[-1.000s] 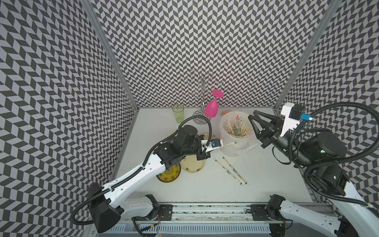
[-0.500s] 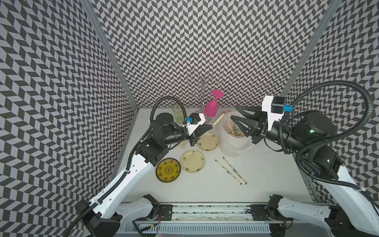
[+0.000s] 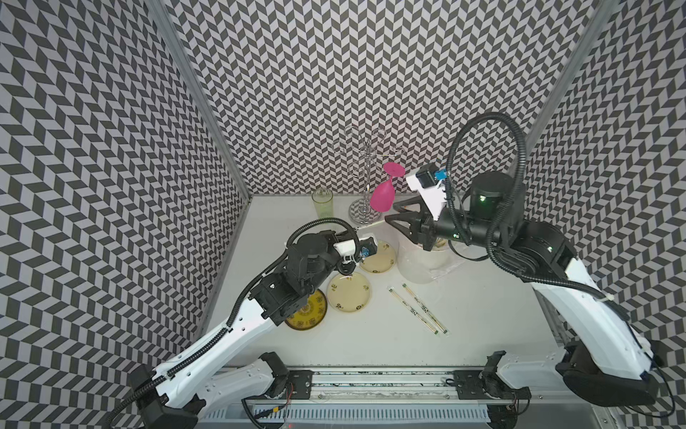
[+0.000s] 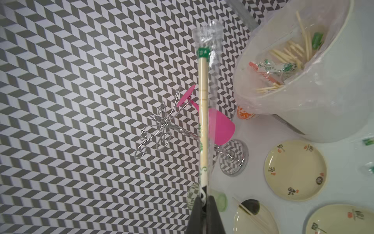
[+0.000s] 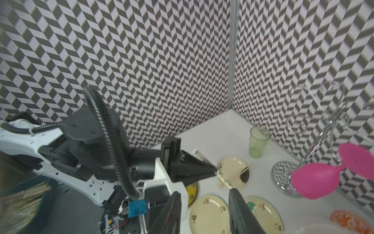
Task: Remove the packaging of disposable chopsticks
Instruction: Remove the packet bag from the disposable chopsticks.
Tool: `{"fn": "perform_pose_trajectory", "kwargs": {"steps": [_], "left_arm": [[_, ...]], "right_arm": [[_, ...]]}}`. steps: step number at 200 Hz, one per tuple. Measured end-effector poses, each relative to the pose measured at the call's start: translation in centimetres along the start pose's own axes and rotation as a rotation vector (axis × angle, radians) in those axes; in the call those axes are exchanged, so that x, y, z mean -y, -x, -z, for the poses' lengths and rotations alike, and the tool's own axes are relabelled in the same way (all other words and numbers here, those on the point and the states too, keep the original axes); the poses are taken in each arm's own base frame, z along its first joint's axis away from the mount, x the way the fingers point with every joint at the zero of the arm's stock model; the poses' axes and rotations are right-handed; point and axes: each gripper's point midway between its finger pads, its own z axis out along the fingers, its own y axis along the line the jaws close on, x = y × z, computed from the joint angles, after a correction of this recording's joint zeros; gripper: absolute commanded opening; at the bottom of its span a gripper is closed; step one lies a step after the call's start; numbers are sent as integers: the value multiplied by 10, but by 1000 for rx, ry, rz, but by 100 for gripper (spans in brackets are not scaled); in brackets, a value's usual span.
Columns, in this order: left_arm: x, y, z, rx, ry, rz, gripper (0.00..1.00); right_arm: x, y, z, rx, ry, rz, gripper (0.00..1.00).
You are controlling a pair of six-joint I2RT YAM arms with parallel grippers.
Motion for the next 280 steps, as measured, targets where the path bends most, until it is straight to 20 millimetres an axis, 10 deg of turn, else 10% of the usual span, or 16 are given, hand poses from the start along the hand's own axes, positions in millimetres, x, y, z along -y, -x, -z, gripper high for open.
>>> {"fn": "perform_pose_trajectory", "kwargs": {"steps": [108, 205, 280], "left_arm": [[6, 15, 35, 149, 32, -347, 0], [45, 44, 51, 256, -14, -555, 0], [49, 48, 49, 246, 9, -657, 0]], "right_arm": [[0, -94, -14, -240, 83, -295, 41], [-24, -117, -11, -309, 229, -334, 45], [-35, -138, -15, -374, 308, -355, 24]]}}
